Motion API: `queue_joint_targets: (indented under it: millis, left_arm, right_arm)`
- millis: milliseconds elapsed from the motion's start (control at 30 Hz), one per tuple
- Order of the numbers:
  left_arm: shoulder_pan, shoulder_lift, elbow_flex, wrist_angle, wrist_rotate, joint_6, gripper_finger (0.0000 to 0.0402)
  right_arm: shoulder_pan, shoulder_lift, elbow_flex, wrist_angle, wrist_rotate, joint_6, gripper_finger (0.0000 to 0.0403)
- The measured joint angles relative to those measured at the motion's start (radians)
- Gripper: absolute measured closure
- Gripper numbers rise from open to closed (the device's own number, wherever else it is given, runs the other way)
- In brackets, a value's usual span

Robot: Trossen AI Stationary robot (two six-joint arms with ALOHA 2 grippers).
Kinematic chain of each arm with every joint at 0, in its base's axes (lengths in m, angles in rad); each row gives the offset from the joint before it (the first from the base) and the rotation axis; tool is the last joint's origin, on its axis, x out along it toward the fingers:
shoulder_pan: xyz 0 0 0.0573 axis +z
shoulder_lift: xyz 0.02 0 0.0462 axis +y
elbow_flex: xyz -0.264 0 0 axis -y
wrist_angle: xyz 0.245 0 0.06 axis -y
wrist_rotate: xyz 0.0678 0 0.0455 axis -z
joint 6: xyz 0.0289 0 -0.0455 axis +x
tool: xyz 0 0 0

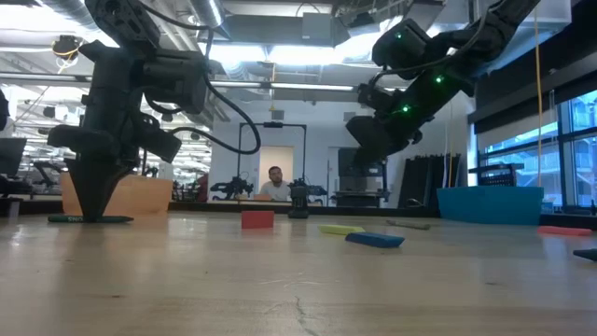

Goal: Sort crayons/erasers/pens/pencils in bins
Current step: Put the top green crayon into the orange bin

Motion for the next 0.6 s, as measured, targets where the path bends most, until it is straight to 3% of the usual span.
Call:
queue_joint_targets:
  millis: [233,600]
  left_arm:
    - [-0.011,0.0,0.001,-0.008,-0.003,-0.052,0.036]
    - [0.001,0.0,0.001,-0.008,0.003,-0.063,0.036]
  right_arm:
    - [-0.013,0.0,0.0,0.085,0.008,-0.079,0.0318]
    - [-0.018,0.0,0.0,0.083,0.089,-0.145,0.0318]
